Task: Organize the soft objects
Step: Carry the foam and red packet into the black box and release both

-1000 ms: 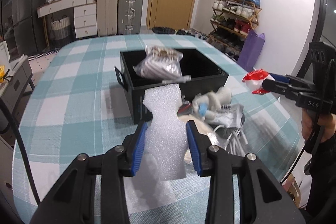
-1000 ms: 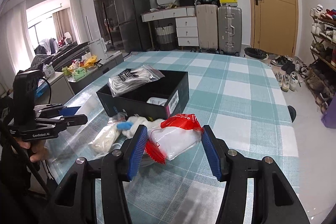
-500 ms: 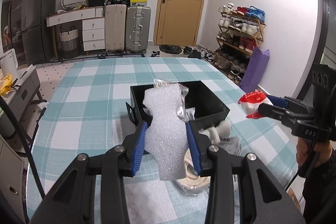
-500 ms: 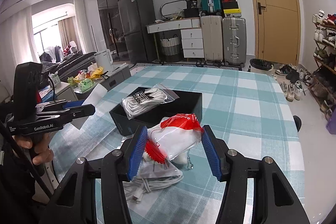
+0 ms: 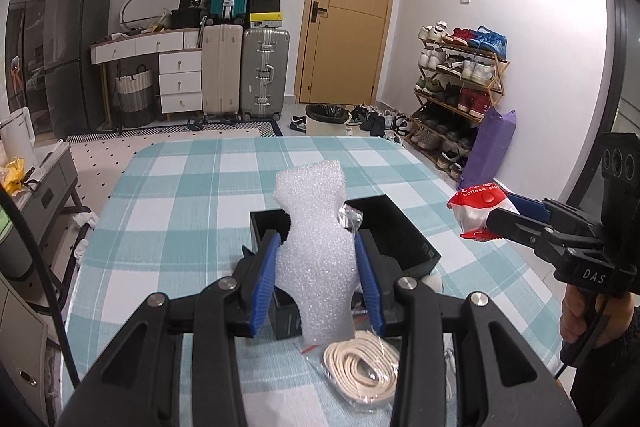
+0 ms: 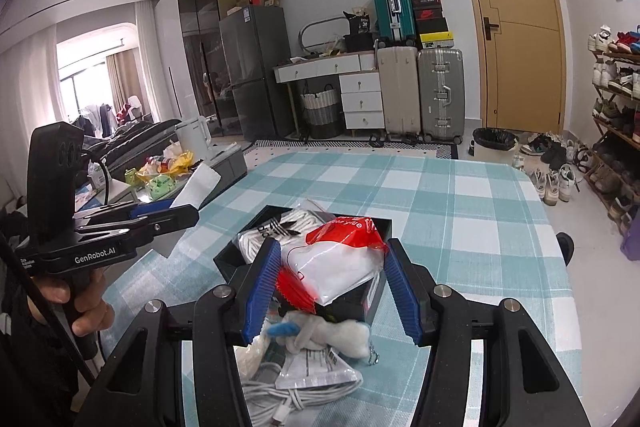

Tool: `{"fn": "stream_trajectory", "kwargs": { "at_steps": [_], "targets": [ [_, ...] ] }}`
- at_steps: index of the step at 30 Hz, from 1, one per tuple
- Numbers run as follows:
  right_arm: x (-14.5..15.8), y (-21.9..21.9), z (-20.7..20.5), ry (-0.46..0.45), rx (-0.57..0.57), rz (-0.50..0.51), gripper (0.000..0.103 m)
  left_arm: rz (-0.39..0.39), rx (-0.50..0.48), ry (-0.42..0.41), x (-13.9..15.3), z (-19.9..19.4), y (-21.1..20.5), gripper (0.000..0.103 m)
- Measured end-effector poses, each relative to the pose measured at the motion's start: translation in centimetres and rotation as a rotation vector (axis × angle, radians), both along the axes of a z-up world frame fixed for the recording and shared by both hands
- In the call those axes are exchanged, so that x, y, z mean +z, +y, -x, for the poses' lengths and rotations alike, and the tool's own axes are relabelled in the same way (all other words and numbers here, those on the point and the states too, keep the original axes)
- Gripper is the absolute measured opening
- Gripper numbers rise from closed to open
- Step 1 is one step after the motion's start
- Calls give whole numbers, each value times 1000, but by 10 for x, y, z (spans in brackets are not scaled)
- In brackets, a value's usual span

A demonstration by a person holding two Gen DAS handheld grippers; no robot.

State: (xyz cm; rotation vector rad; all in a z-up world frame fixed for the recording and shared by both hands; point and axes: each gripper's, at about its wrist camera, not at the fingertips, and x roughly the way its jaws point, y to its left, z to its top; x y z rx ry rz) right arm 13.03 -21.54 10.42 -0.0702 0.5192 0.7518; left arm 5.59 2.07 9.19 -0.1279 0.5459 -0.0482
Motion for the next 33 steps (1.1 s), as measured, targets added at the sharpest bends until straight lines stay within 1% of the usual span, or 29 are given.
{"fn": "stream_trajectory", "kwargs": {
  "at_steps": [4, 11, 15, 22, 28, 33],
  "targets": [
    [2, 5, -5, -7, -9, 2, 54, -11, 6, -9, 1, -12, 2, 37],
    [0, 20, -22, -14, -31, 15, 54, 0, 11, 2, -5, -37, 5, 37],
    [-7, 28, -31, -9, -36, 28, 54, -16, 21, 14, -13, -49, 3, 37],
    [-21, 40, -43, 7, -27, 65, 54, -15, 28, 41, -26, -65, 4, 37],
    [-32, 48, -52, 22, -18, 93, 54, -31, 10, 70, -37, -79, -4, 37],
    [-44, 55, -60, 43, -7, 114, 54, -47, -8, 83, -44, -82, -12, 37]
  ]
}}
